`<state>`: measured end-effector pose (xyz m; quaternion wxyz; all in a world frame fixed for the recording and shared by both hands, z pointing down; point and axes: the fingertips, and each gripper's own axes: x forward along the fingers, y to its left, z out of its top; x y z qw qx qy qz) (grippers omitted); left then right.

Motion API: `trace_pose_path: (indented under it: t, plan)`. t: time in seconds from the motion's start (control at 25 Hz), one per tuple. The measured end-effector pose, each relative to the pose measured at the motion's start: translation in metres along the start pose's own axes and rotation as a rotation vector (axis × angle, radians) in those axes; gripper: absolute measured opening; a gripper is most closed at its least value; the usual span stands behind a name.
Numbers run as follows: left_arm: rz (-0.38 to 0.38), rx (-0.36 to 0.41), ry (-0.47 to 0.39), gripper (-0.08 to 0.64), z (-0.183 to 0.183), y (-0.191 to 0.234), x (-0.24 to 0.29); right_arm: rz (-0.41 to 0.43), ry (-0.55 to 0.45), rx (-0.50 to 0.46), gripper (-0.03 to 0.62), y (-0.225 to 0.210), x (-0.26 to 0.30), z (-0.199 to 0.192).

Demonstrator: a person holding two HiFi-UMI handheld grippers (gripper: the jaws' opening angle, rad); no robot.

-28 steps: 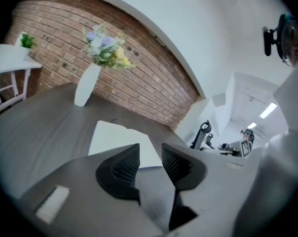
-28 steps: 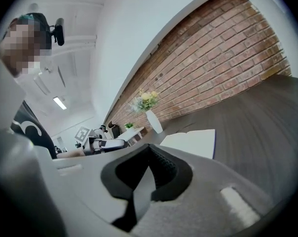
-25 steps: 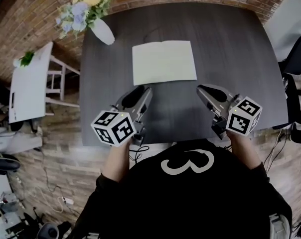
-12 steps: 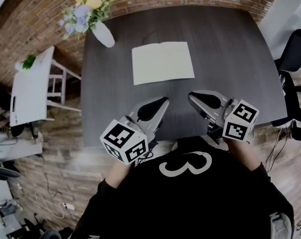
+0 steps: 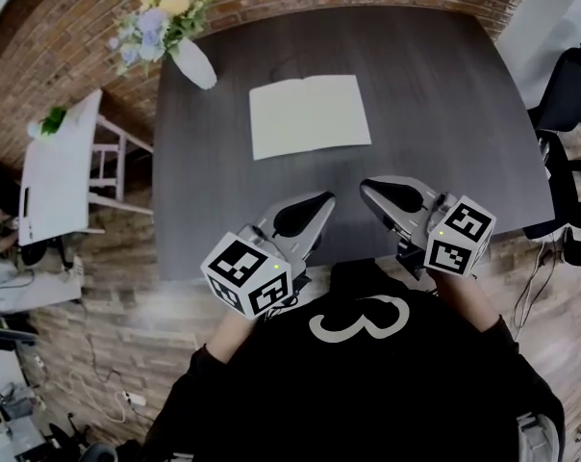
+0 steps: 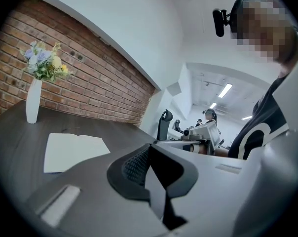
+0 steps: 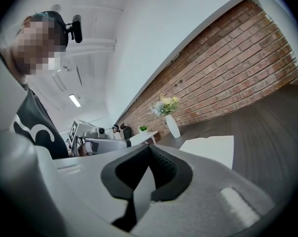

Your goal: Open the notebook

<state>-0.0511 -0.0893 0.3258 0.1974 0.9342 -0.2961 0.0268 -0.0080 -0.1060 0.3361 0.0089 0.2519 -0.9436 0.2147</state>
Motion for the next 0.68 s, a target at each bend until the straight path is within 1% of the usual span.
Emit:
trace_pose_path:
  t: [0.2, 0.48, 0.68]
  plan:
    - [-0.004, -0.02, -0.001, 0.008, -0.005, 0.0, 0.003, -0.012, -0.009, 0.004, 0.002, 0.001, -0.003, -0.003]
    - [-0.026, -0.029, 0.016, 0.008, -0.011, -0.005, 0.011, -0.039, -0.015, 0.019, 0.002, -0.003, -0.01, -0.007]
    - [-0.022, -0.026, 0.02, 0.006, -0.014, -0.002, 0.013, -0.041, -0.014, 0.022, 0.002, -0.005, -0.008, -0.01]
